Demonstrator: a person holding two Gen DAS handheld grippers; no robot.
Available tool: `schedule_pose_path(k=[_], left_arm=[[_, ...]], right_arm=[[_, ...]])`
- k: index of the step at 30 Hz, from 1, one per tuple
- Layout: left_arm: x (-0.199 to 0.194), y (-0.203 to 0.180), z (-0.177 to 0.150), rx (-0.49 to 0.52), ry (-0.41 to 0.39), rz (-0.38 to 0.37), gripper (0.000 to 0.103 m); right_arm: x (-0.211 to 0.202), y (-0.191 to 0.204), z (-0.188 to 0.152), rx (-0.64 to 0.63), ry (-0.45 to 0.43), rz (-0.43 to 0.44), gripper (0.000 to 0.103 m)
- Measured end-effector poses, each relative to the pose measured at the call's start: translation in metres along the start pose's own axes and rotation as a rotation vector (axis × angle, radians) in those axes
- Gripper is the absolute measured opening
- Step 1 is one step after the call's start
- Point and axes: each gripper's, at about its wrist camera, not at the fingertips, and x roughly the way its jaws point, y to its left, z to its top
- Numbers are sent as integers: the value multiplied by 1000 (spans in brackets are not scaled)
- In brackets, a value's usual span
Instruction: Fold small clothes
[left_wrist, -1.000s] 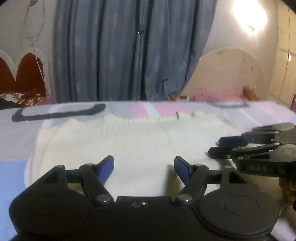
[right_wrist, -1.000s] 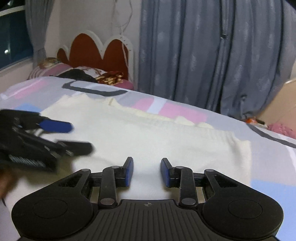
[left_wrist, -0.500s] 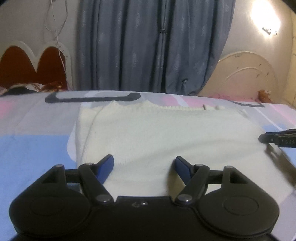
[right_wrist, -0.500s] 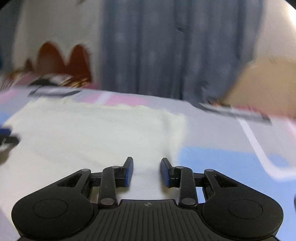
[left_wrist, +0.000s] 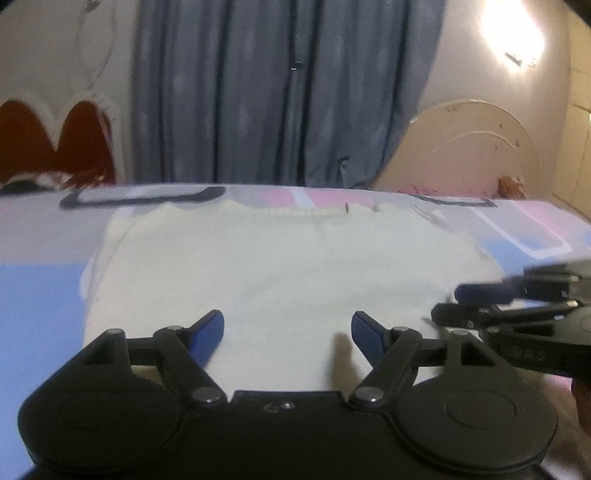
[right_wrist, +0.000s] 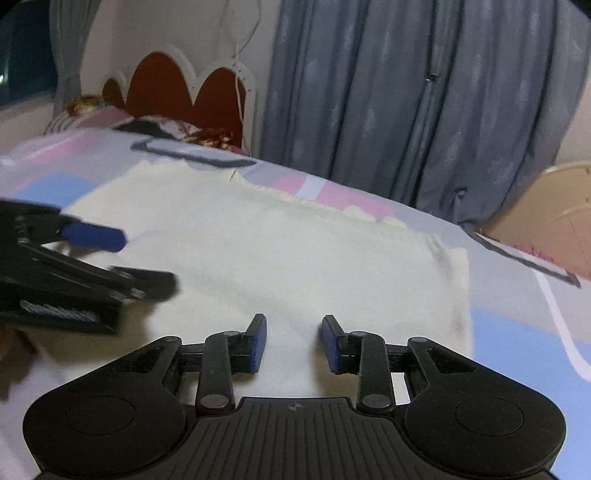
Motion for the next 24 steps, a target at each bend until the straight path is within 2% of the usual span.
schedule_pose_path(k=[2,3,6,7,9,11,15,18,21,24], left_arm=[[9,-5,-6,-17,38,18,74],[9,-9,-9,-18,32,32,75],[3,-14,-10,-20,34,52,73],[-5,-13,-9,-41,24,42,68],[-16,-14,-12,-58,14,37,66],[-17,-15,-24,-35,50,49,67],[-31,-13,-36,34,48,54,71],[-43,6,-44,17,52,74,72],[-54,29,-47,-20,54,85,72],[-58,33,-43,-24,57,90,70]], right_arm=[[0,6,-5,35,13,47,32],[5,14,-9,39,29,58,32],[4,26,-12,38,18,16,32],[-1,26,-9,47,23,15,32],[-9,27,-7,73,10,55,32],[-15,35,-12,52,25,56,32],[-23,45,-27,4,33,38,32],[-37,33,-37,11,41,23,32],[-56,11,-51,52,42,-38,32],[-66,-4,-61,79,60,-88,32]])
